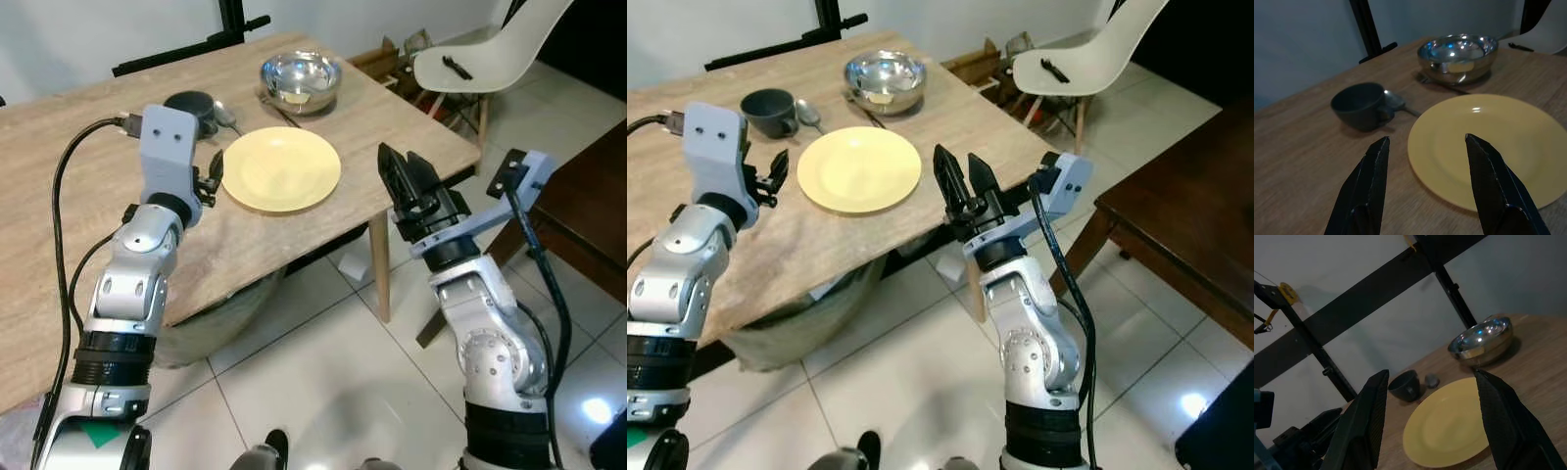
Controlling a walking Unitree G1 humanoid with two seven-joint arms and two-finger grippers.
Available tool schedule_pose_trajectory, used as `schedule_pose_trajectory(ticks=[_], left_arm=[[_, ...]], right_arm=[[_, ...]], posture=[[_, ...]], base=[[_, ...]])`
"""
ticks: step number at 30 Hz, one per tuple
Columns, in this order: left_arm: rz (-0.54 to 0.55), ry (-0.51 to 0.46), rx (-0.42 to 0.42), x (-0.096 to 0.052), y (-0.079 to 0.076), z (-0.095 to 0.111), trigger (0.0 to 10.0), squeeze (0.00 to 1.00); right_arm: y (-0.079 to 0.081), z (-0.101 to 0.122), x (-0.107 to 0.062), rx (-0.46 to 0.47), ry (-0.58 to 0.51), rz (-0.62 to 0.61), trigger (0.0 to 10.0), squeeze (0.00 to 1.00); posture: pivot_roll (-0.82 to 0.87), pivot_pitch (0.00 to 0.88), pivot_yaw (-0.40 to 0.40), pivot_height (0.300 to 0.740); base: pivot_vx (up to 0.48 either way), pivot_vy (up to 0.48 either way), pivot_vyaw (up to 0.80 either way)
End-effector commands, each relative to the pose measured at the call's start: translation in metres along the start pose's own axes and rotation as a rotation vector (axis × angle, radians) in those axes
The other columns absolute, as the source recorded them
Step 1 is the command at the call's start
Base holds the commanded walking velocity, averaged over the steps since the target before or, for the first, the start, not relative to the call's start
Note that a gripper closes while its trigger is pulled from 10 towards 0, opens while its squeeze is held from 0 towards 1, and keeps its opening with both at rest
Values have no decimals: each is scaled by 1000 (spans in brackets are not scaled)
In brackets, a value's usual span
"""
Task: Setting the table
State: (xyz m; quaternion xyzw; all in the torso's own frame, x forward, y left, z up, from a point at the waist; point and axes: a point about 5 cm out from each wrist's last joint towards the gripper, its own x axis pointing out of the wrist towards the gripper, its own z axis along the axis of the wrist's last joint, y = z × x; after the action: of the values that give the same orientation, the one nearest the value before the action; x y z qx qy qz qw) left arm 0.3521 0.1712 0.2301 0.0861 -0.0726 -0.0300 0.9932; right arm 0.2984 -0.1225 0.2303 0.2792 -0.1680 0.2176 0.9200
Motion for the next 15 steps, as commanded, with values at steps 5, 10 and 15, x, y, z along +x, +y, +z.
schedule_pose_trajectory(ticks=[5, 10, 15], left_arm=[[-4, 21, 6, -1, -3, -8, 10000, 0], [-5, 16, 4, -1, -5, -8, 10000, 0], [-8, 8, 0, -1, -8, -8, 10000, 0]], right_arm=[[-1, -2, 0, -21, 8, -8, 10000, 0], [0, -3, 0, -22, 11, -1, 10000, 0], [1, -3, 0, -29, 14, 8, 10000, 0]], posture=[[-82, 57, 76, 740], [-85, 55, 73, 740], [-87, 53, 72, 740]], base=[[480, 0, 0], [480, 0, 0], [480, 0, 0]])
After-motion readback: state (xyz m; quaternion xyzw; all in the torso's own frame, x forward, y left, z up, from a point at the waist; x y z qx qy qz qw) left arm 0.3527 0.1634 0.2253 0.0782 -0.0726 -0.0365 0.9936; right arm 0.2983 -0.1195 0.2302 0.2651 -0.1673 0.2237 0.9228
